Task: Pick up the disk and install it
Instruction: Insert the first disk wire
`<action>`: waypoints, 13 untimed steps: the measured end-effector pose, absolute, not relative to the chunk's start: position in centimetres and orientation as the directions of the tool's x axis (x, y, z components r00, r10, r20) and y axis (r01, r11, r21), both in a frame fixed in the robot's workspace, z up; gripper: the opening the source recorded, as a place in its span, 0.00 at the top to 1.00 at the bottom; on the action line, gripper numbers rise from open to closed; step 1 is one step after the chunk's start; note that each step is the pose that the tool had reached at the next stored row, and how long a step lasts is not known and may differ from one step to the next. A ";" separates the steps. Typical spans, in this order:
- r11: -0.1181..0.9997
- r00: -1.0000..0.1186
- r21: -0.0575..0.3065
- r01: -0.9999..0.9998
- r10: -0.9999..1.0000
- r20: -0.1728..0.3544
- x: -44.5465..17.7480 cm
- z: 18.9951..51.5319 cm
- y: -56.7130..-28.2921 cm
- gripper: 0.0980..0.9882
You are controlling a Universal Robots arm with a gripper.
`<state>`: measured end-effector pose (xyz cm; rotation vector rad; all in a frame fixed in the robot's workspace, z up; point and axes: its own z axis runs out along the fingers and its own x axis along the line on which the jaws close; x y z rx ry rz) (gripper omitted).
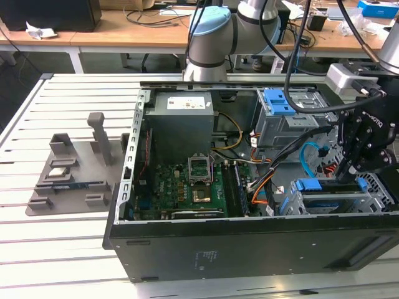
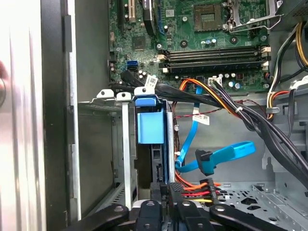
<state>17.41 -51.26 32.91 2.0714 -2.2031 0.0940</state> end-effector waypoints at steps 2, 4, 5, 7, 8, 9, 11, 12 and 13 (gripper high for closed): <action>0.064 -0.059 0.034 -0.997 -0.990 0.130 17.4 33.4 -51.3 0.84; 0.064 -0.059 0.034 -0.997 -0.990 0.130 17.4 34.7 -51.2 0.84; 0.064 -0.059 0.034 -0.997 -0.990 0.130 17.4 35.1 -51.1 0.85; 0.064 -0.059 0.033 -0.997 -0.990 0.130 17.4 37.6 -51.0 0.99; 0.064 -0.059 0.034 -0.997 -0.990 0.127 17.4 38.3 -51.0 0.99; 0.062 -0.059 0.036 -0.997 -0.995 0.086 17.4 38.4 -51.0 0.99; 0.061 -0.059 0.038 -0.997 -0.997 0.057 17.4 38.4 -51.2 0.99; 0.061 -0.059 0.038 -0.997 -0.997 0.057 17.4 38.4 -51.2 0.99; 0.061 -0.059 0.038 -0.997 -0.997 0.057 17.4 38.4 -51.2 0.99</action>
